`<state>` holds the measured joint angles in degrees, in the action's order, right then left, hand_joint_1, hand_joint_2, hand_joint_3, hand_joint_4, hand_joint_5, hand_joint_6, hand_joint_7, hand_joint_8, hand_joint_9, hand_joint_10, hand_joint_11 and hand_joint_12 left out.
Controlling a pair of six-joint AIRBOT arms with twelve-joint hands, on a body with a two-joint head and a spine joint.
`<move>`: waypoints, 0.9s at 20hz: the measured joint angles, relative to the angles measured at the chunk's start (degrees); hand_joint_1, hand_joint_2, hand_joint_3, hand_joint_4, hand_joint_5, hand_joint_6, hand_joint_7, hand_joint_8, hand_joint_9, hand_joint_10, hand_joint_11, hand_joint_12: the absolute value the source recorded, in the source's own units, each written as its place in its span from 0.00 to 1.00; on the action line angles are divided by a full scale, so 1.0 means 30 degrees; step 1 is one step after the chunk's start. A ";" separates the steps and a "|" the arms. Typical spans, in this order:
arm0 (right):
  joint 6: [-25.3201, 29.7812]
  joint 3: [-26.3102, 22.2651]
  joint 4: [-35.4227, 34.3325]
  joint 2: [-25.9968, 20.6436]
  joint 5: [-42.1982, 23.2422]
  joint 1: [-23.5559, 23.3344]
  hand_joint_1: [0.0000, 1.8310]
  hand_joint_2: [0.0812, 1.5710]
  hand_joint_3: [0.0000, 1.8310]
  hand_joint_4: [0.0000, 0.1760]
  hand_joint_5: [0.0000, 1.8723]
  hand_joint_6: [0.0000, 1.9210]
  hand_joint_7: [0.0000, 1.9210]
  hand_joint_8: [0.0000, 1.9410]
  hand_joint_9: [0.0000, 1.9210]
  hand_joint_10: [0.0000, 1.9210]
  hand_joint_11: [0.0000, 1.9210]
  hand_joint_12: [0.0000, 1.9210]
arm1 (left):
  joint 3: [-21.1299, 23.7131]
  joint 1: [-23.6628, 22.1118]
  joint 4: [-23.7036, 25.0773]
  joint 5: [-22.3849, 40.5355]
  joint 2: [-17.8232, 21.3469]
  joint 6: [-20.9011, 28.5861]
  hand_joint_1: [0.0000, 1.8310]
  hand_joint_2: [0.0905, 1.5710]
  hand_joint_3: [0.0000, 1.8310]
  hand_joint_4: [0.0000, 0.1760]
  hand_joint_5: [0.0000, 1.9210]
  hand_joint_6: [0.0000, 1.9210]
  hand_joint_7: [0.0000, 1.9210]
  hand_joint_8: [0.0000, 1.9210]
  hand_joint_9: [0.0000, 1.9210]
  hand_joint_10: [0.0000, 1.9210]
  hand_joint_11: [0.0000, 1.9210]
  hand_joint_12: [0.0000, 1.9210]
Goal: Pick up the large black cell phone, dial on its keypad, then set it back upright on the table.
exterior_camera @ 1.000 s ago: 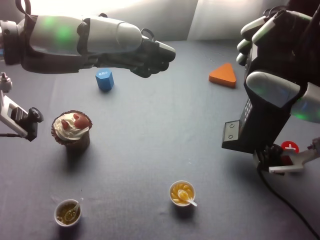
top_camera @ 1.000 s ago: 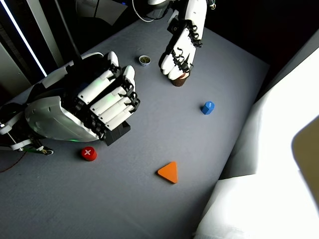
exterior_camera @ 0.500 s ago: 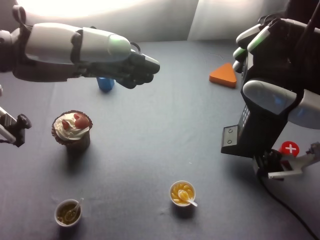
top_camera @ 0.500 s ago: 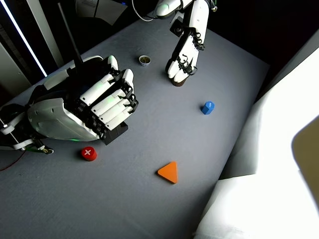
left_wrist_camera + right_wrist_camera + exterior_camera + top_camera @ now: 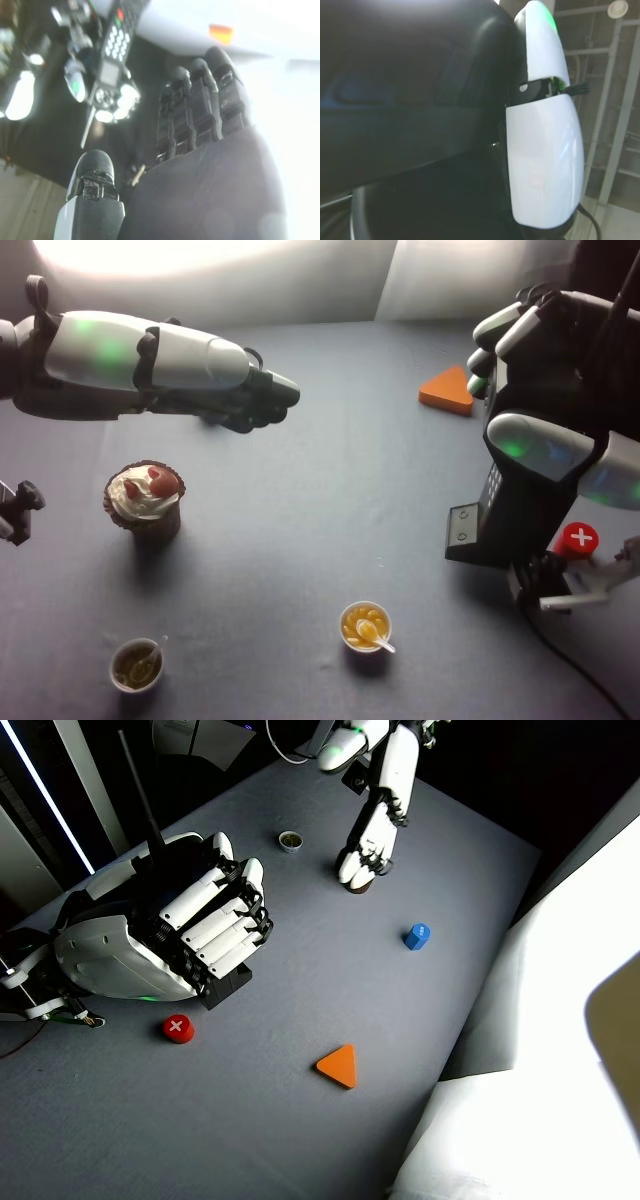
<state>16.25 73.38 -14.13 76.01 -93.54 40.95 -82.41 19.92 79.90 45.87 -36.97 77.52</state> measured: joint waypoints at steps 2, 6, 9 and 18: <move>0.0007 -0.0051 -0.0080 0.0007 0.0000 0.0036 0.75 0.70 0.00 0.00 0.47 0.55 0.48 0.54 0.48 0.65 0.40 0.66 | 0.0073 0.0007 -0.0131 -0.0015 0.0080 0.0000 0.00 0.74 0.00 0.00 0.12 0.00 0.14 0.00 0.10 0.00 0.00 0.29; 0.0000 -0.0051 -0.0240 0.0022 0.0044 0.0277 0.75 0.70 0.00 0.00 0.47 0.55 0.50 0.50 0.48 0.65 0.40 0.65 | 0.0153 0.0357 0.0153 -0.0044 0.0517 0.0051 0.00 0.74 0.00 0.00 0.13 0.00 0.14 0.00 0.10 0.00 0.00 0.31; 0.0007 0.0036 -0.0131 0.0080 0.0044 0.0299 0.75 0.71 0.00 0.00 0.47 0.56 0.49 0.52 0.47 0.66 0.39 0.67 | 0.0568 0.0291 -0.0219 -0.0022 0.0517 0.0058 0.00 0.74 0.00 0.00 0.12 0.00 0.14 0.00 0.10 0.00 0.00 0.31; 0.0007 0.0109 -0.0102 0.0219 -0.0007 0.0532 0.75 0.71 0.00 0.00 0.47 0.56 0.47 0.55 0.46 0.69 0.38 0.69 | 0.0823 0.0299 -0.0124 0.0007 0.0517 0.0051 0.00 0.74 0.00 0.00 0.13 0.00 0.14 0.00 0.10 0.00 0.00 0.29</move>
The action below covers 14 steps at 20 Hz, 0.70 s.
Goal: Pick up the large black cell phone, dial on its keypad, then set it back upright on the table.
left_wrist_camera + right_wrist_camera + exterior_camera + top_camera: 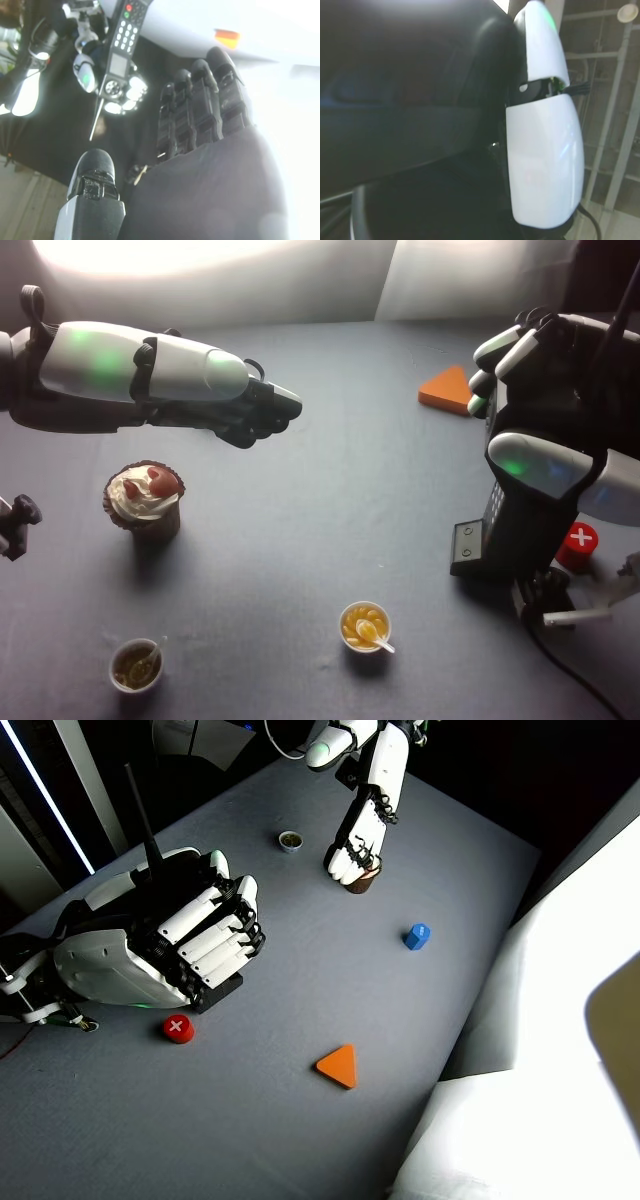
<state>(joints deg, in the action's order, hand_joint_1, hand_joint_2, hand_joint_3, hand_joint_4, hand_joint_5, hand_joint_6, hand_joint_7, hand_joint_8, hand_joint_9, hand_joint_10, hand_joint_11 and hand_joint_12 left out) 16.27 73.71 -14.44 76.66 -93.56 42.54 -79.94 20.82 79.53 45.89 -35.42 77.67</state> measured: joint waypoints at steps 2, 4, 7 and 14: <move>-0.0022 0.0000 0.0204 0.0015 -0.0015 0.0073 0.75 0.71 0.00 0.00 0.47 0.56 0.48 0.55 0.46 0.68 0.38 0.69 | 0.0000 -0.0022 -0.0007 0.0007 0.0000 0.0000 0.00 0.74 0.00 0.00 0.13 0.00 0.14 0.00 0.11 0.00 0.00 0.30; -0.0044 0.0007 0.0525 0.0073 -0.0022 0.0189 0.75 0.70 0.00 0.00 0.48 0.55 0.50 0.51 0.48 0.65 0.40 0.67 | -0.0015 -0.0080 0.0007 -0.0007 0.0007 0.0000 0.00 0.74 0.00 0.00 0.12 0.00 0.14 0.00 0.10 0.00 0.00 0.26; -0.0087 0.0044 0.0750 0.0175 -0.0066 0.0211 0.75 0.70 0.00 0.00 0.48 0.54 0.50 0.51 0.48 0.65 0.39 0.67 | -0.0036 -0.0168 -0.0022 0.0022 0.0160 -0.0007 0.00 0.74 0.00 0.00 0.12 0.00 0.13 0.00 0.09 0.00 0.00 0.28; -0.0102 0.0044 0.0699 0.0211 -0.0233 0.0291 0.75 0.71 0.00 0.00 0.47 0.54 0.49 0.54 0.47 0.68 0.38 0.68 | -0.0051 -0.0240 -0.0022 0.0000 0.0204 0.0000 0.00 0.74 0.00 0.00 0.12 0.00 0.14 0.00 0.10 0.00 0.00 0.30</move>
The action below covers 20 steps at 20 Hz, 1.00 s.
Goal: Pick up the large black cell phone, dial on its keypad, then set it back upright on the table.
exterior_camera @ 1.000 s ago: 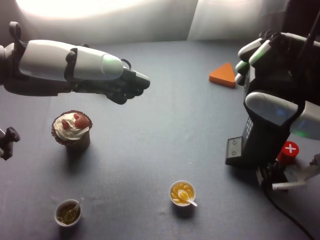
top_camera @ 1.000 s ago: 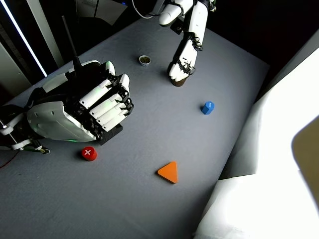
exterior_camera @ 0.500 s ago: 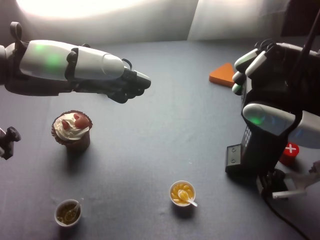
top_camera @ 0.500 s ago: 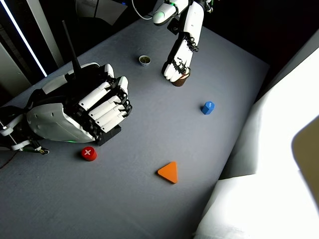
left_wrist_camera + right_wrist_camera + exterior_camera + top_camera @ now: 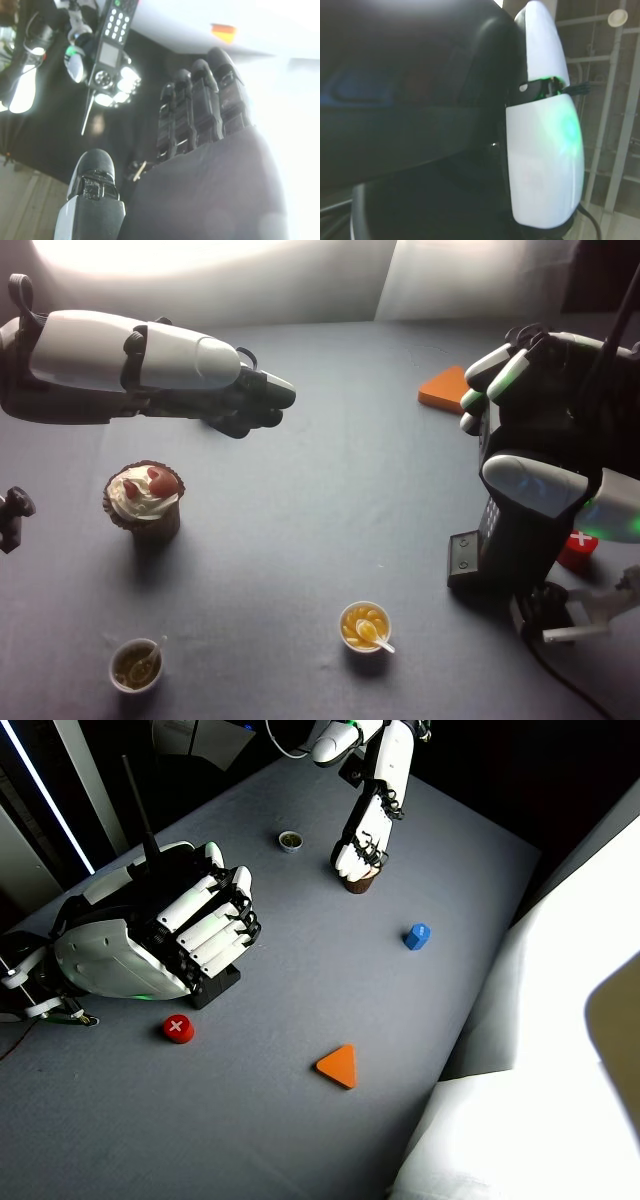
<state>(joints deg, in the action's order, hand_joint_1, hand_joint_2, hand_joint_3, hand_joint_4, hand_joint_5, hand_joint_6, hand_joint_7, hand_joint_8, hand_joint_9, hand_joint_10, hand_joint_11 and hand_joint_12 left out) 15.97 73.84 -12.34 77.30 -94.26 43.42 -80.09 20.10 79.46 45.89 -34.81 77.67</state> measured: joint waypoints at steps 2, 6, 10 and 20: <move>0.0000 0.0000 -0.0007 0.0007 -0.0073 0.0036 0.75 0.72 0.00 0.00 0.44 0.55 0.48 0.57 0.46 0.69 0.40 0.67 | 0.0000 0.0000 0.0000 -0.0007 0.0000 0.0000 0.00 0.74 0.00 0.00 0.12 0.00 0.13 0.00 0.10 0.00 0.00 0.29; -0.0022 0.0000 -0.0022 0.0022 -0.0073 0.0036 0.80 0.70 0.00 0.00 0.49 0.49 0.49 0.51 0.49 0.61 0.39 0.81 | 0.0000 0.0000 0.0000 0.0007 0.0015 0.0000 0.00 0.74 0.00 0.00 0.13 0.00 0.15 0.00 0.11 0.00 0.00 0.30; -0.0015 -0.0007 -0.0022 0.0022 -0.0189 0.0117 0.75 0.71 0.00 0.00 0.45 0.54 0.49 0.54 0.46 0.69 0.39 0.70 | 0.0007 0.0000 -0.0007 0.0007 0.0022 0.0000 0.00 0.74 0.00 0.00 0.12 0.00 0.14 0.00 0.10 0.00 0.00 0.29; -0.0007 -0.0007 0.0000 -0.0044 -0.0342 0.0255 0.81 0.71 0.00 0.00 0.46 0.52 0.44 0.58 0.46 0.62 0.37 0.86 | 0.0102 0.0000 -0.0058 0.0000 0.0036 0.0000 0.00 0.74 0.00 0.00 0.12 0.00 0.13 0.00 0.10 0.00 0.00 0.29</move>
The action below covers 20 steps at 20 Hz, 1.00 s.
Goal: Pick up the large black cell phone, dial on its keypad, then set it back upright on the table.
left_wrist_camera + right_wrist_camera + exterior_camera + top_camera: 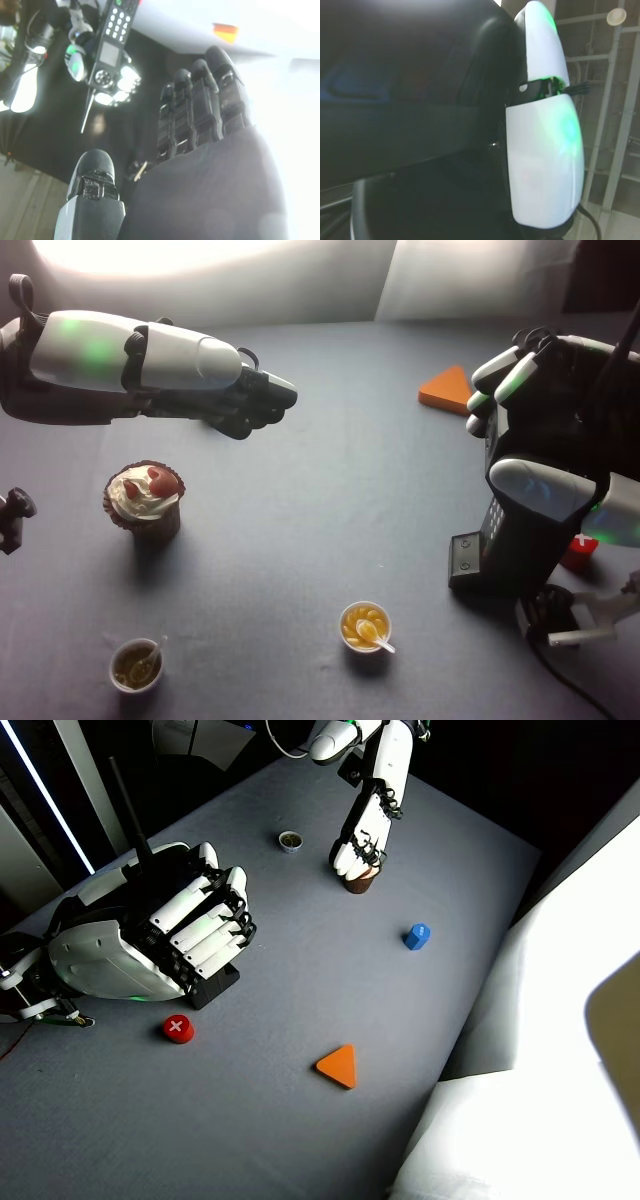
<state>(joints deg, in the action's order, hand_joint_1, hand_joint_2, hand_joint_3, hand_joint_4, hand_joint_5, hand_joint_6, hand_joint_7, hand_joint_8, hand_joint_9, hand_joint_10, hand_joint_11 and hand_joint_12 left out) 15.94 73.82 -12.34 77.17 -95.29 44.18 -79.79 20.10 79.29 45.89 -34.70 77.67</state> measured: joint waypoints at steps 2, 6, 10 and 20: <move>0.0000 0.0000 0.0000 0.0000 0.0000 0.0000 0.75 0.73 0.00 0.00 0.43 0.58 0.44 0.61 0.45 0.70 0.37 0.68 | 0.0000 -0.0007 -0.0007 0.0000 0.0000 -0.0007 0.00 0.74 0.00 0.00 0.12 0.00 0.13 0.00 0.10 0.00 0.00 0.30; 0.0000 0.0007 0.0000 0.0000 0.0007 0.0000 0.74 0.73 0.00 0.00 0.43 0.58 0.44 0.59 0.45 0.70 0.37 0.64 | 0.0000 -0.0102 -0.0044 0.0007 0.0000 0.0000 0.00 0.74 0.00 0.00 0.11 0.00 0.12 0.00 0.09 0.00 0.00 0.28; -0.0007 0.0007 0.0000 0.0000 0.0007 0.0000 0.74 0.73 0.00 0.00 0.41 0.61 0.44 0.59 0.44 0.72 0.36 0.64 | 0.0000 -0.0117 -0.0051 0.0000 0.0000 0.0000 0.00 0.74 0.00 0.00 0.13 0.00 0.14 0.00 0.11 0.00 0.00 0.32; -0.0168 0.0007 -0.0029 0.0000 0.0073 0.0000 0.68 0.75 0.00 0.00 0.36 0.18 0.41 0.14 0.36 0.31 0.25 0.66 | 0.0117 -0.0146 -0.0022 0.0066 0.0000 0.0000 0.00 0.75 0.00 0.00 0.13 0.00 0.15 0.01 0.12 0.00 0.00 0.33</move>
<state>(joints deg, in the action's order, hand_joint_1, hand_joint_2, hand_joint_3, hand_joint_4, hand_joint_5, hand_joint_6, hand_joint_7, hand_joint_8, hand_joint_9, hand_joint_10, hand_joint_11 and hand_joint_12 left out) 15.44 73.84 -12.43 77.17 -95.07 44.18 -79.44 19.66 79.22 46.09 -34.70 77.67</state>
